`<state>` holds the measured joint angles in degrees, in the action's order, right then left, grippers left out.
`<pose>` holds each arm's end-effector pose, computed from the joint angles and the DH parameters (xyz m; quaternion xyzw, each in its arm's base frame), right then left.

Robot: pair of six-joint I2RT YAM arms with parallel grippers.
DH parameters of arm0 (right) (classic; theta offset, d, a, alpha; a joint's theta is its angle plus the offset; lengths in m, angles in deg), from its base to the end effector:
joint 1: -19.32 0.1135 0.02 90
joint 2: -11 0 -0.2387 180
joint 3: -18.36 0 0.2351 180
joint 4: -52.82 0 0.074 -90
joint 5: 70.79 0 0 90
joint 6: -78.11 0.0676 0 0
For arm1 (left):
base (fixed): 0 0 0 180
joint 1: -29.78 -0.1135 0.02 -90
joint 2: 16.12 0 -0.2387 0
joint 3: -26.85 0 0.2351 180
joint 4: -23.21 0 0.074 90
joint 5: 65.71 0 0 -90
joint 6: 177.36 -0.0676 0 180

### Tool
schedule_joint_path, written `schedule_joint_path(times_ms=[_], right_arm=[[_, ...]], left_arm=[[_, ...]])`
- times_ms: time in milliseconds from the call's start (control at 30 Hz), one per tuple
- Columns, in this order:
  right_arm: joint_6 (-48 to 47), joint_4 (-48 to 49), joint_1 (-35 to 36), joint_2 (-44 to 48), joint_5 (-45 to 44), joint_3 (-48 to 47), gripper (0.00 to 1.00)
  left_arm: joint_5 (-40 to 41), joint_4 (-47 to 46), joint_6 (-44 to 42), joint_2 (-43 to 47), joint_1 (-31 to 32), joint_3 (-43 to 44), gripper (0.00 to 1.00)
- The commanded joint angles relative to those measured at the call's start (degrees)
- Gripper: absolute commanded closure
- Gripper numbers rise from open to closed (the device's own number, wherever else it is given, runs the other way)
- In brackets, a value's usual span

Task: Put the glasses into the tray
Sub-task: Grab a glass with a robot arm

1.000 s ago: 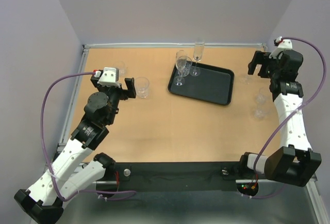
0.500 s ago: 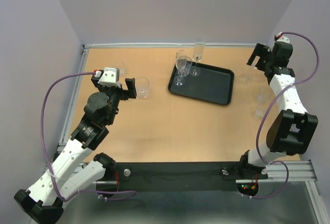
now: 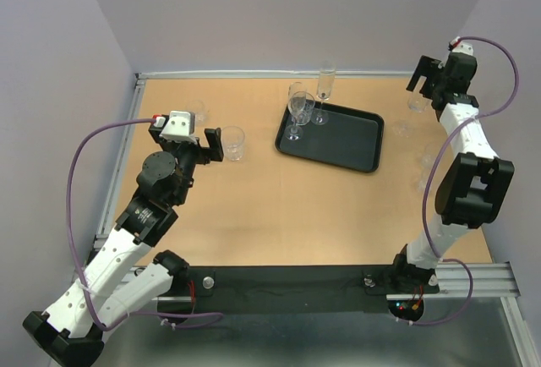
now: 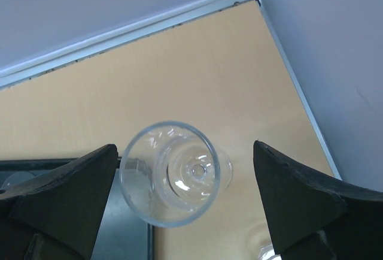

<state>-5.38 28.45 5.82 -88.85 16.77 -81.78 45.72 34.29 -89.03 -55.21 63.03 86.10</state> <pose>0.4127 -0.1020 0.2921 0.1571 0.8241 -0.0510 0.5418 0.1730 -0.0839 0.3666 0.0564 0.6507 -0.0873 0.7522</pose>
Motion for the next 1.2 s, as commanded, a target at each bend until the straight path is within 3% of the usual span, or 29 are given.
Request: schedule_joint_path(times_ms=[0, 400, 533, 767, 967, 1167], right_arm=[[-1.9, 4.2, -0.3, -1.0, 0.7, -4.2, 0.01], [-3.2, 5.5, -0.3, -1.0, 1.5, -3.8, 0.17], [-3.5, 6.0, -0.3, -1.0, 1.6, -3.8, 0.27], [-4.5, 6.6, -0.3, 0.3, 2.1, -3.4, 0.58], [-5.8, 7.1, -0.3, 1.9, 1.9, -3.6, 0.65], [-6.1, 7.2, -0.3, 4.1, 2.1, -5.1, 0.66]], left_arm=[[0.0, -3.3, -0.3, 0.4, -0.4, -0.2, 0.01], [-0.1, -3.3, -0.2, 0.3, -0.3, -0.1, 0.01], [-0.2, -3.2, -0.2, 0.6, -0.4, -0.2, 0.01], [-0.2, -3.2, -0.3, 0.4, -0.4, -0.2, 0.01], [-0.1, -3.3, -0.2, 0.5, -0.4, -0.1, 0.01], [-0.2, -3.3, -0.2, 0.4, -0.3, -0.2, 0.01]])
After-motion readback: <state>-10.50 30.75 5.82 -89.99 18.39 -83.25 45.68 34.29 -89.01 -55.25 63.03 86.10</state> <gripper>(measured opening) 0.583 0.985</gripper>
